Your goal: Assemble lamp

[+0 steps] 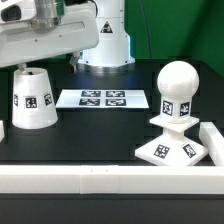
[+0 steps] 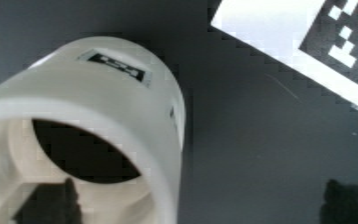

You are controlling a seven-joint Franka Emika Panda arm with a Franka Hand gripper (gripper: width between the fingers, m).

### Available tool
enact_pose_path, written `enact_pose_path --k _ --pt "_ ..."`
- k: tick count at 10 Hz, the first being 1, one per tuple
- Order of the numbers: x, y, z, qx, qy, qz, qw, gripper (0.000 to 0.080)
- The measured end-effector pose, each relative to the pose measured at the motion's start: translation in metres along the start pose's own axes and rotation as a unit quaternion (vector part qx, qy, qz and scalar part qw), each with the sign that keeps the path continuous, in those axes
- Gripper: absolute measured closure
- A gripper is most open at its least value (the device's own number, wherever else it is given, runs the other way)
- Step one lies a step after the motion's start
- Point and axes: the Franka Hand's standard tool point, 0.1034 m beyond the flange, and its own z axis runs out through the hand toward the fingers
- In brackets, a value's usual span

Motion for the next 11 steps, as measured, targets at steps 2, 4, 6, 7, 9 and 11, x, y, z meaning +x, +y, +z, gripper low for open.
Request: enact_pose_path --k 2,4,6,7,9,11 --pt "0.000 -0.001 0.000 0.000 -0.001 -0.001 1.000 0.0374" --pt "0.000 -0.001 0.000 0.001 0.000 -0.001 1.000 0.0648" --pt "0.001 0.000 -0.002 0.000 0.001 -0.001 1.000 0.0755" --pt "0.003 0.000 -0.006 0.002 0.001 -0.002 1.000 0.0755" --pt "0.008 -0.003 -0.015 0.012 -0.005 -0.005 1.000 0.0755" --pt "0.024 -0.014 -0.027 0.032 -0.014 -0.003 0.999 0.0755"
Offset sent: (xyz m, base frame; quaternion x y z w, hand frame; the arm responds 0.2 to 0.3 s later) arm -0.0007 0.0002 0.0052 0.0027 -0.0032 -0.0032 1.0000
